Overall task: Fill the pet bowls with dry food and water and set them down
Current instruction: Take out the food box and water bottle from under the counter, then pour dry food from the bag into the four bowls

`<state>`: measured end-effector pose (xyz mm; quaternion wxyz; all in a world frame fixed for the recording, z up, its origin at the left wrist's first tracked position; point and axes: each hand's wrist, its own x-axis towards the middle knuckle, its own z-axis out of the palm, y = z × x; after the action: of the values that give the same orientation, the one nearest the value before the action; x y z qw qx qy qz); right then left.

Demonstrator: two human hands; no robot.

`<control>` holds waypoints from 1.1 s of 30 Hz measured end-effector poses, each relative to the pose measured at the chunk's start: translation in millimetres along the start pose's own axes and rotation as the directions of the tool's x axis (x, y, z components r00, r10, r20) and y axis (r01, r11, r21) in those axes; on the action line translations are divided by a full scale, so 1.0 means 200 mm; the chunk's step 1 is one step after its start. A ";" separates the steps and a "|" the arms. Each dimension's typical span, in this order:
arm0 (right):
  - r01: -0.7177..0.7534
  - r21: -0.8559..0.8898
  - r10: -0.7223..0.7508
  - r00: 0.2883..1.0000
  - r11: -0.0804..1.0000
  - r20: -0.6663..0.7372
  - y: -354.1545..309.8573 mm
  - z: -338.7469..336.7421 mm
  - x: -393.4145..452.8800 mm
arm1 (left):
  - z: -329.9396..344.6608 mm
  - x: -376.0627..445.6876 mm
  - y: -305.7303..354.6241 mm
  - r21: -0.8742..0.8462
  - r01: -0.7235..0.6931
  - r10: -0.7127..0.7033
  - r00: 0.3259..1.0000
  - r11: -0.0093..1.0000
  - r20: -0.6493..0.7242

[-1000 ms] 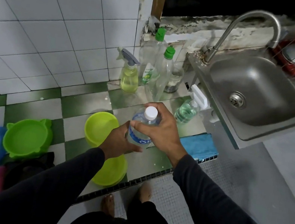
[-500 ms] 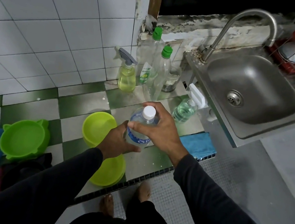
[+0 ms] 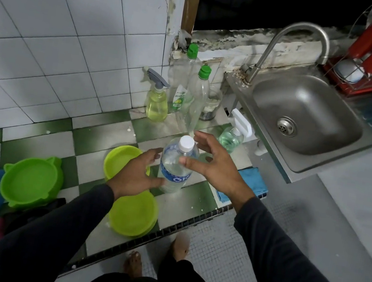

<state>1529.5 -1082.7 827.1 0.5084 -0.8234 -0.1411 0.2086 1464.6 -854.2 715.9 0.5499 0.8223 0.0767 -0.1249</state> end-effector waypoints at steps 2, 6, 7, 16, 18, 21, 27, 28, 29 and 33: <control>-0.031 0.025 0.031 0.999 0.999 -0.020 0.01 -0.03 -0.03 | -0.05 -0.03 0.03 0.045 0.009 -0.008 1.000 0.999 -0.027; -0.078 0.005 0.078 0.995 0.997 -0.066 0.03 -0.05 -0.10 | -0.14 -0.09 0.11 0.234 -0.003 0.026 0.995 0.972 -0.094; -0.097 -0.004 0.096 0.991 0.995 -0.088 0.04 -0.05 -0.12 | -0.15 -0.11 0.13 0.310 -0.008 0.041 0.994 0.951 -0.099; -0.207 -0.623 0.198 0.977 0.754 -0.085 0.12 0.04 -0.24 | -0.21 -0.27 0.23 0.663 0.044 -0.023 0.999 0.747 -0.040; -0.197 -0.708 0.230 0.972 0.678 -0.050 0.11 0.06 -0.27 | -0.22 -0.31 0.23 0.687 0.073 -0.068 0.997 0.723 -0.034; -0.158 -0.781 0.268 0.963 0.604 0.012 0.07 0.06 -0.29 | -0.24 -0.39 0.24 0.688 0.109 -0.107 0.993 0.717 -0.047; -0.034 -0.830 0.235 0.965 0.557 0.118 0.00 0.06 -0.35 | -0.23 -0.63 0.27 0.678 0.222 -0.126 0.974 0.701 -0.189; -0.004 -0.831 0.208 0.969 0.556 0.135 -0.02 0.06 -0.37 | -0.22 -0.67 0.28 0.678 0.235 -0.115 0.969 0.696 -0.218; 0.034 -0.832 0.179 0.971 0.554 0.159 -0.03 0.07 -0.39 | -0.21 -0.73 0.29 0.671 0.253 -0.110 0.962 0.697 -0.248; 0.127 -0.826 0.114 0.968 0.549 0.225 -0.07 0.12 -0.46 | -0.19 -0.90 0.31 0.629 0.314 -0.122 0.936 0.711 -0.329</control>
<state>1437.1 -1099.2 848.9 0.0348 -0.9315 -0.2894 0.2175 1312.7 -840.9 837.0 0.1817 0.9586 0.1960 -0.0983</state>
